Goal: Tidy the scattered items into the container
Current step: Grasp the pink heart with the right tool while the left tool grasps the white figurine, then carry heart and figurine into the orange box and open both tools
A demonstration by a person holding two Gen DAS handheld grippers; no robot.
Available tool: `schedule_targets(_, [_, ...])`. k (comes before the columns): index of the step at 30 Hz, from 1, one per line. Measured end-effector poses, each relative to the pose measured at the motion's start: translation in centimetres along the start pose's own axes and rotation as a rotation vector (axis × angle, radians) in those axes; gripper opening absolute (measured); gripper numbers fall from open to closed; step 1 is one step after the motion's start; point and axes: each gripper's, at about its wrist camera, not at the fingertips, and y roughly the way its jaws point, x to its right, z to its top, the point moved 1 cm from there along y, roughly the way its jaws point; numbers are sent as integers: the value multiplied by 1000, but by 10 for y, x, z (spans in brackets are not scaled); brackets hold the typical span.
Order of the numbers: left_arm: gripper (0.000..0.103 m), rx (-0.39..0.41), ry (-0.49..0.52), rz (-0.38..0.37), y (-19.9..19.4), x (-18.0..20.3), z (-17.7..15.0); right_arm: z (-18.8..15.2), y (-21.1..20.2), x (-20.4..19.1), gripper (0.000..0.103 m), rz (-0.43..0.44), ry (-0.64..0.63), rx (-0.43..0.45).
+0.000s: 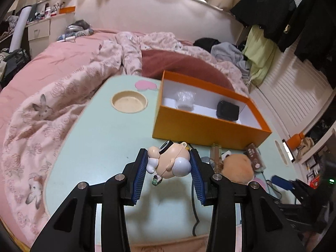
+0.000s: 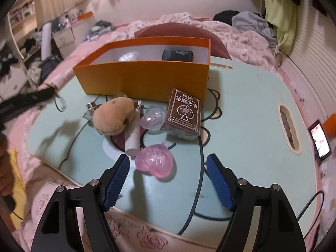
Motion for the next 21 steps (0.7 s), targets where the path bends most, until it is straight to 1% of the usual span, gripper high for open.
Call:
schedule_targets(2, [42,8,-2,-8,-4,1,2,1,6,-4,59,2,-23,-21])
schedule_targets(3, [42,16,0,-11,-6,2,3,2,9,-6,56,-1,-35,-28])
schedule_targets(4, [42,18,3,-11,-6,4,3,2,10,-8,48,-10,-51,-26])
schedule_targets(5, [42,19,5,-11,-6,5,3,3,11,-10,38,-14,-61,-24])
schedule_targets(8, [42,13,12,-13,-5,7,1,-1,7,-13,37,-25,-73,-7])
schedule_targets(14, [42,11,33,-25,-8,18,-4,-3,-13,-20,37,-78,-110,76])
schedule_targets(21, [42,40,65,-27,-18,32,3,6,-29,-25,37,-86,-132,131])
